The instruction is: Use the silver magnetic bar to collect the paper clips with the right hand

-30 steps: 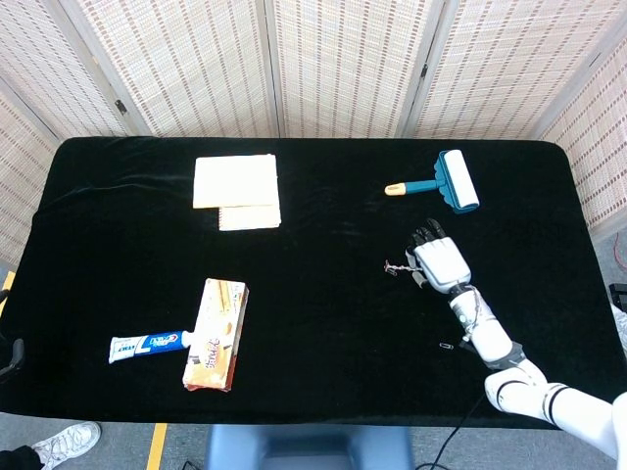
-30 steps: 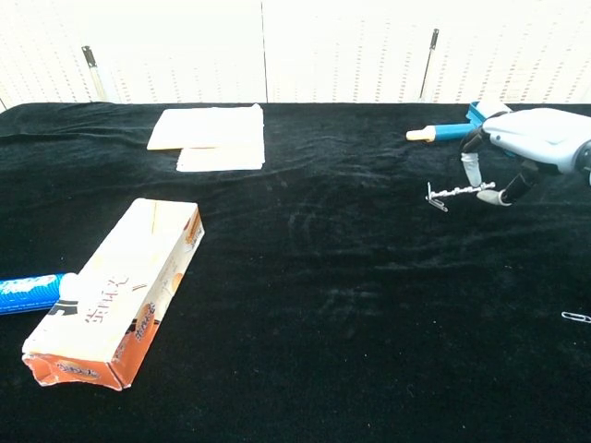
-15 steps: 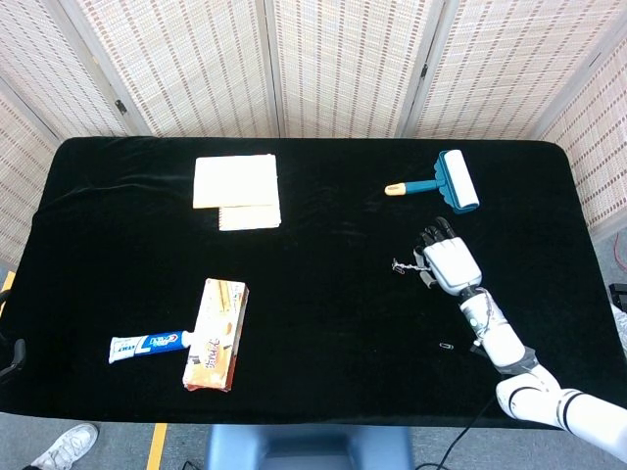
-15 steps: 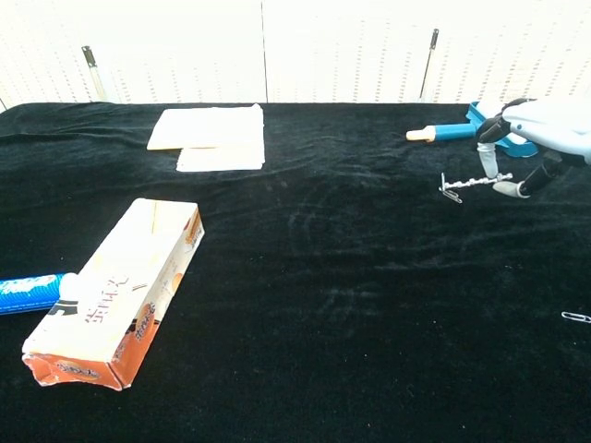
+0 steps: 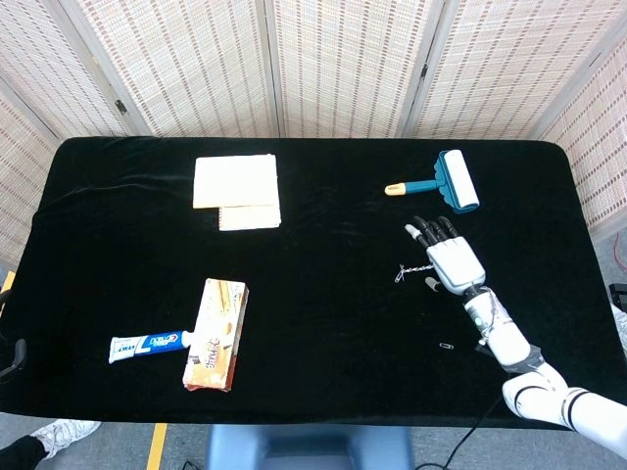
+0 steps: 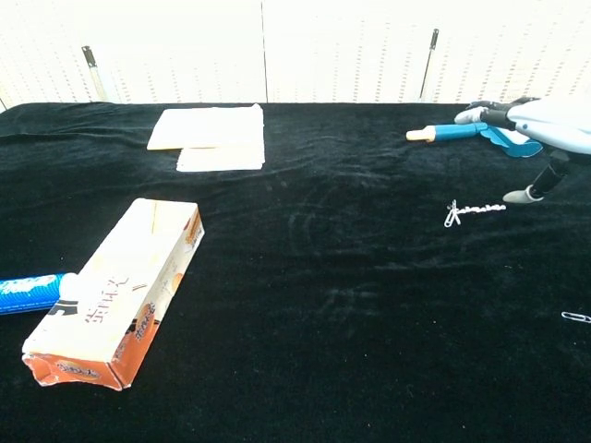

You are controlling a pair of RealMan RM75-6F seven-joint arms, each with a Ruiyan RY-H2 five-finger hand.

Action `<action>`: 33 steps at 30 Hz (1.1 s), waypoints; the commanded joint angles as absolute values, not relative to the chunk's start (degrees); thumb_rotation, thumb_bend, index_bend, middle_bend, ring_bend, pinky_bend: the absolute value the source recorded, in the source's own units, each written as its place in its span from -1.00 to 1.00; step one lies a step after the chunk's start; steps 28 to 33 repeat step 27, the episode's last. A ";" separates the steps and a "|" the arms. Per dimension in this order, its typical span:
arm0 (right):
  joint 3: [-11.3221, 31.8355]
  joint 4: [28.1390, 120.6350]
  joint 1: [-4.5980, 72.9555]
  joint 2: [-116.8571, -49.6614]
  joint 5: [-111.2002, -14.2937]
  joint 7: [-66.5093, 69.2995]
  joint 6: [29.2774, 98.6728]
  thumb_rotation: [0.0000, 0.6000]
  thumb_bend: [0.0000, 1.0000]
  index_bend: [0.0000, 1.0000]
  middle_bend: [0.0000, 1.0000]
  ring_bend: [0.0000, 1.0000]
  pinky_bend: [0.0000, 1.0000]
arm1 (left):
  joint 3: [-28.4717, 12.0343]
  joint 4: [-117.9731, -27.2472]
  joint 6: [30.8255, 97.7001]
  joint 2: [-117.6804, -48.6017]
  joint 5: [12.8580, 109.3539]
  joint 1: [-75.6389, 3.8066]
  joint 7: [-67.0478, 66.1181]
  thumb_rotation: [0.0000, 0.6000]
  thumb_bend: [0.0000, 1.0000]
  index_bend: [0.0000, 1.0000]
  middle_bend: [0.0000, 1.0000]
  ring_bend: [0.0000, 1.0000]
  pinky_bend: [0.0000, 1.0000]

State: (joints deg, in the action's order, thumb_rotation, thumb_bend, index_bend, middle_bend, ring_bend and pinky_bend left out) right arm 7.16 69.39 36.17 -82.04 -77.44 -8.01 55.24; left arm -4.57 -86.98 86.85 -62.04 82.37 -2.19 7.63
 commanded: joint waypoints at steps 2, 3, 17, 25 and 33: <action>7.06 70.89 35.46 -80.99 -77.52 -8.19 56.35 1.00 -0.53 -1.00 -1.00 -0.85 -1.00 | -4.55 -86.98 86.92 -62.04 82.44 -2.16 7.62 1.00 0.15 -1.00 -0.84 -0.82 -0.87; 6.95 72.02 34.96 -80.25 -77.25 -8.60 56.78 1.00 -0.53 -1.00 -1.00 -0.86 -1.00 | -4.52 -86.99 86.95 -62.04 82.50 -2.15 7.62 1.00 0.15 -1.00 -0.84 -0.82 -0.87; -2.15 97.66 13.39 -67.66 -74.79 -27.48 82.76 1.00 -0.53 -1.00 -1.00 -0.99 -1.00 | -3.02 -88.30 87.41 -62.12 85.38 -2.23 5.15 1.00 0.15 -0.98 -0.84 -0.82 -0.87; -4.43 90.92 5.24 -71.01 -81.36 -22.76 93.59 1.00 -0.53 -1.00 -1.00 -0.99 -1.00 | -1.63 -89.66 89.09 -62.70 89.17 -2.14 1.59 1.00 0.15 -0.99 -0.84 -0.82 -0.87; -4.02 90.68 4.82 -70.99 -82.31 -22.09 94.20 1.00 -0.53 -1.00 -1.00 -1.00 -1.00 | -1.65 -89.85 89.87 -62.83 89.58 -1.95 0.90 1.00 0.15 -0.99 -0.84 -0.82 -0.87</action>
